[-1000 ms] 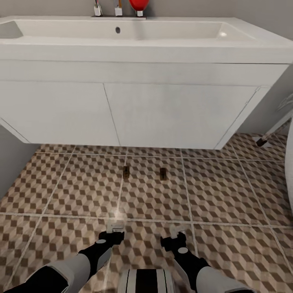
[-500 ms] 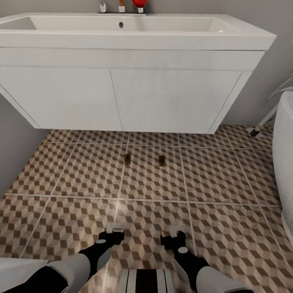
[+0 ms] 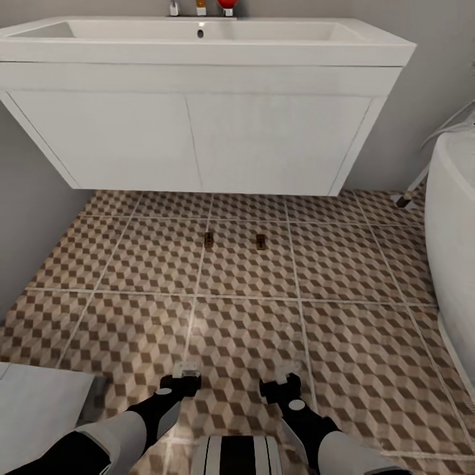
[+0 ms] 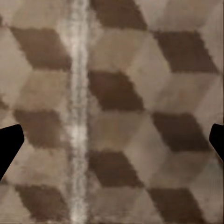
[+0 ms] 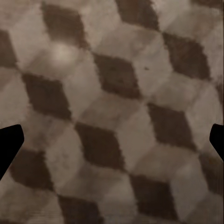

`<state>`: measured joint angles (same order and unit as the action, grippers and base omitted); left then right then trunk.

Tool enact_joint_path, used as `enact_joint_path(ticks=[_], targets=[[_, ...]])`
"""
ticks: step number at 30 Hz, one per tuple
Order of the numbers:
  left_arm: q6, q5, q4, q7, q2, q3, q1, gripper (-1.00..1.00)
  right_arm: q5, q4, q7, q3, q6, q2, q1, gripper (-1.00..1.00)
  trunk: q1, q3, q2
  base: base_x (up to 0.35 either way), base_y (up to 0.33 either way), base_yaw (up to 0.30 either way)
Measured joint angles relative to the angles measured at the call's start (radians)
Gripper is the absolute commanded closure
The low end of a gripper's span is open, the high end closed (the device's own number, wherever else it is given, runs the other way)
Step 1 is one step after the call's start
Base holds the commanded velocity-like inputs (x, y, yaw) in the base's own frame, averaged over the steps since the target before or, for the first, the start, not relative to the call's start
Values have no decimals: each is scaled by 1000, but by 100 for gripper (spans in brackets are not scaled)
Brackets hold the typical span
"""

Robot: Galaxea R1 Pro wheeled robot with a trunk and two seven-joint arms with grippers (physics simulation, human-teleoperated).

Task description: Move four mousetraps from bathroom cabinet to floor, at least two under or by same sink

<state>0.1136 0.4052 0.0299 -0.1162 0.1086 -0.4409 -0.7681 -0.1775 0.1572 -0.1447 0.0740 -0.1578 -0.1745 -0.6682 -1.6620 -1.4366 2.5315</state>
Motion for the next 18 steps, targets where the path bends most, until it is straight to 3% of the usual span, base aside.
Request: enact_joint_path(ticks=[18], targets=[[0,0,0,1,0,0,0,-100,-2,1,0,0,8,0,0,-100,0,0,0,-337,0,0]])
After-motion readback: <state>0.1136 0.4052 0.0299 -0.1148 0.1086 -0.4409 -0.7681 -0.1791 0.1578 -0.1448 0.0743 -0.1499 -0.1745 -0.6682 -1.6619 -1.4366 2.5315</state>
